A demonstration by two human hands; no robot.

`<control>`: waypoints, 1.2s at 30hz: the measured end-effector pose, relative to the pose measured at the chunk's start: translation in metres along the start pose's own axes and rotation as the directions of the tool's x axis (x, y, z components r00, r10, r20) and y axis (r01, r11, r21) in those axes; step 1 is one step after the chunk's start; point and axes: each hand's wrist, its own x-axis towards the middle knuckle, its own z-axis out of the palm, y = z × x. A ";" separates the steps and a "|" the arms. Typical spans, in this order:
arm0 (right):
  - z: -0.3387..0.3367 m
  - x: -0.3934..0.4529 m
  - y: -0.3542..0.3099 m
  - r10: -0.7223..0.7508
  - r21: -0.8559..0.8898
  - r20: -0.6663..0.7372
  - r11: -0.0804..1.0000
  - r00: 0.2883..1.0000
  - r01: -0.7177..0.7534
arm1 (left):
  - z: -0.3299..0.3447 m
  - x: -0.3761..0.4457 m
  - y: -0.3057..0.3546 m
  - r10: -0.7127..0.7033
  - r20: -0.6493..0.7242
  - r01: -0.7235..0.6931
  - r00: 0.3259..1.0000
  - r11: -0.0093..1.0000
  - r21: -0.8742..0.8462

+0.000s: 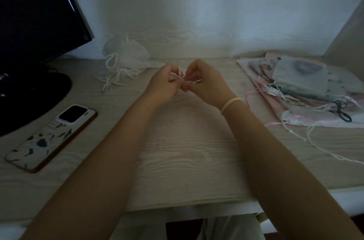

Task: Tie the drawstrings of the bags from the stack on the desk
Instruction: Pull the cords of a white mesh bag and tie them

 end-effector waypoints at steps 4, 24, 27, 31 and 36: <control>-0.001 0.000 -0.001 0.023 0.027 -0.022 0.999 0.999 -0.023 | -0.001 -0.002 0.001 0.021 -0.010 -0.021 1.000 1.000 0.023; -0.002 0.000 -0.003 -0.016 -0.110 -0.141 0.994 0.990 0.001 | -0.003 -0.002 0.000 -0.030 -0.113 0.042 0.993 0.994 0.104; -0.002 0.000 -0.001 -0.032 -0.143 -0.140 0.990 0.990 0.012 | -0.002 0.000 -0.002 0.040 -0.127 -0.007 0.991 0.968 0.250; -0.002 0.000 -0.001 -0.122 -0.252 -0.128 0.964 0.984 0.087 | 0.001 -0.001 -0.001 0.100 -0.141 -0.054 0.985 0.954 0.295; 0.000 0.002 -0.003 -0.163 -0.409 -0.060 0.904 0.985 0.125 | 0.002 -0.002 -0.001 0.112 -0.151 -0.069 0.982 0.962 0.265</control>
